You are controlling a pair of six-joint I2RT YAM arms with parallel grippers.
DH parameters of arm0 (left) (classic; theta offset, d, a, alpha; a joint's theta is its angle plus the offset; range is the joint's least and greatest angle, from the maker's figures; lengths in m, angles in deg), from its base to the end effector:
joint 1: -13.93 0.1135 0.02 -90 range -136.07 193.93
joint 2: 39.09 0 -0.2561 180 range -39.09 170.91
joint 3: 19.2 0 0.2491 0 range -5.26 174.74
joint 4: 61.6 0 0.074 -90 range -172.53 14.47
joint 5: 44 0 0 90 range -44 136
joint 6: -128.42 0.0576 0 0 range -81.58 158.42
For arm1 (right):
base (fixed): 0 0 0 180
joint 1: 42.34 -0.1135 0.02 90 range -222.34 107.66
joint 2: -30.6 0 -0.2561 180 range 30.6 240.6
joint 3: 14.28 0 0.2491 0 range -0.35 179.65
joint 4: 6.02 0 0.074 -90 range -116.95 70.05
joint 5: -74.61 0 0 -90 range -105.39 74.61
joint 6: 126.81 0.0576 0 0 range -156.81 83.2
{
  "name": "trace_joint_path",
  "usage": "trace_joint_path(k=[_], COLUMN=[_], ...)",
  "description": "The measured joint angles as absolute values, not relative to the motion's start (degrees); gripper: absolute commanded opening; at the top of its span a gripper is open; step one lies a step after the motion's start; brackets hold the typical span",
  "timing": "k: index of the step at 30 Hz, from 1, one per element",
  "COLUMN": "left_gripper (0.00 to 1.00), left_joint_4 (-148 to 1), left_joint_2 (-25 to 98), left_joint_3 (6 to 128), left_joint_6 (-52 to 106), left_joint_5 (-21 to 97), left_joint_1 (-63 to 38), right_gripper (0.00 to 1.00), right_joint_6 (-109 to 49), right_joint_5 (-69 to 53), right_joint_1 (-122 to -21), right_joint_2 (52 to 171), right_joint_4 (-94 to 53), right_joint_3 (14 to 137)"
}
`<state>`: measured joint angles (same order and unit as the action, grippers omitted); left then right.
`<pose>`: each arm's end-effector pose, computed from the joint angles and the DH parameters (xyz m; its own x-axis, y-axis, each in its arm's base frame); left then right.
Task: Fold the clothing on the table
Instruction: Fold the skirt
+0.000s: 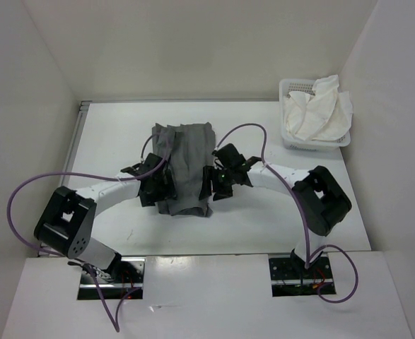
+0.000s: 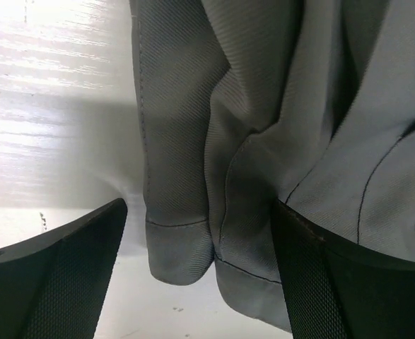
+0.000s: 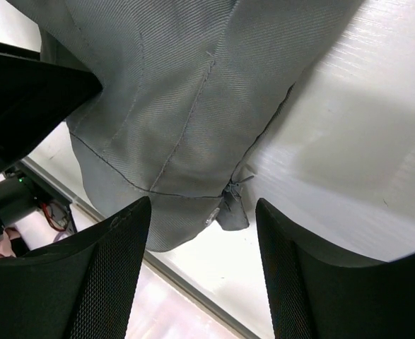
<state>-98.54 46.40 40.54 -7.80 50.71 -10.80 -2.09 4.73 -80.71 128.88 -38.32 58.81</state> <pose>0.2604 -0.1147 0.1438 -0.8347 -0.4078 -0.3701 -0.3179 0.9056 -0.2808 0.2630 0.2335 0.1529 -0.9580 -0.0763 -0.2765 -0.2216 0.8089 0.5445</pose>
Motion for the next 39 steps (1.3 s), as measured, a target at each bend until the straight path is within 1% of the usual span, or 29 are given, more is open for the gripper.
trace_joint_path(k=[2, 4, 5, 6, 7, 9, 10, 11, 12, 18, 21, 23, 24, 25, 26, 27, 28, 31, 34, 37, 39], left_gripper=[0.89, 0.85, 0.74, 0.66, 0.55, 0.30, 0.12, 0.05, 0.00, 0.00, 0.00, 0.00, 0.00, 0.00, 0.00, 0.00, 0.00, 0.00, 0.00, 0.00, 0.00], left_joint_4=[-97.7, -96.7, -96.1, -95.6, -94.6, -93.4, -92.5, -91.6, -91.0, -90.4, -90.4, -90.5, -90.5, -90.5, -90.5, -90.5, -90.4, -90.3, -91.3, -96.5, -100.5], left_joint_2=[46.7, 46.8, 46.8, 46.9, 47.0, 47.7, 48.2, 48.7, 49.0, 49.3, 49.3, 49.3, 49.3, 49.3, 49.3, 49.3, 49.3, 49.1, 47.9, 42.4, 35.1], left_joint_3=[40.2, 39.9, 39.7, 39.5, 39.2, 39.1, 39.0, 39.0, 39.1, 39.4, 39.4, 39.4, 39.4, 39.4, 39.4, 39.4, 39.4, 39.3, 39.3, 40.2, 42.4], left_joint_6=[-8.4, -8.5, -8.6, -8.8, -8.8, -9.3, -9.7, -9.8, -10.0, -10.0, -10.0, -10.0, -10.0, -10.0, -10.0, -10.0, -10.0, -10.0, -9.9, -9.7, -9.2], left_joint_5=[51.3, 51.8, 51.9, 52.1, 52.2, 52.5, 52.4, 52.2, 52.1, 51.9, 51.9, 51.9, 51.9, 51.9, 51.9, 51.9, 51.9, 51.8, 52.1, 52.6, 52.1], left_joint_1=[-11.1, -11.1, -11.2, -11.4, -11.5, -11.8, -11.9, -12.1, -12.4, -12.9, -12.9, -12.9, -12.9, -12.9, -12.9, -12.9, -12.9, -12.9, -13.5, -16.0, -17.6], right_gripper=[0.67, 0.67, 0.68, 0.68, 0.72, 0.72, 0.72, 0.72, 0.74, 0.74, 0.70, 0.60, 0.52, 0.29, 0.17, 0.08, 0.01, 0.01, 0.01, 0.01, 0.01], right_joint_6=[-2.1, -2.0, -1.9, -1.8, -1.7, -1.3, -1.3, -1.2, -0.8, 1.0, 1.8, 2.3, 2.5, 2.8, 3.0, 3.7, 4.4, 6.4, 6.4, 5.0, 3.7], right_joint_5=[4.9, 5.2, 5.5, 5.7, 5.8, 6.1, 6.4, 6.8, 7.9, 12.6, 14.0, 14.5, 14.5, 14.4, 14.5, 14.6, 14.8, 16.1, 15.2, 11.5, 8.7], right_joint_1=[-80.5, -80.1, -79.8, -79.4, -79.0, -78.2, -78.0, -77.8, -77.5, -77.4, -77.4, -77.4, -77.4, -77.4, -77.5, -77.5, -77.5, -77.6, -77.9, -79.2, -80.0], right_joint_2=[128.9, 128.9, 129.0, 129.1, 129.3, 130.2, 130.7, 131.5, 132.2, 134.1, 135.0, 135.4, 135.7, 135.9, 136.0, 136.1, 136.1, 136.1, 135.1, 130.1, 123.2], right_joint_4=[-37.9, -37.1, -36.7, -36.5, -36.0, -35.2, -34.5, -33.7, -32.9, -27.7, -26.0, -25.3, -25.1, -24.9, -24.0, -23.2, -22.1, -18.8, -19.2, -25.2, -31.2], right_joint_3=[58.5, 57.6, 57.2, 56.8, 56.3, 55.9, 55.7, 55.6, 55.5, 55.5, 55.5, 55.5, 55.5, 55.2, 54.4, 53.4, 52.3, 49.9, 49.7, 50.2, 51.6])
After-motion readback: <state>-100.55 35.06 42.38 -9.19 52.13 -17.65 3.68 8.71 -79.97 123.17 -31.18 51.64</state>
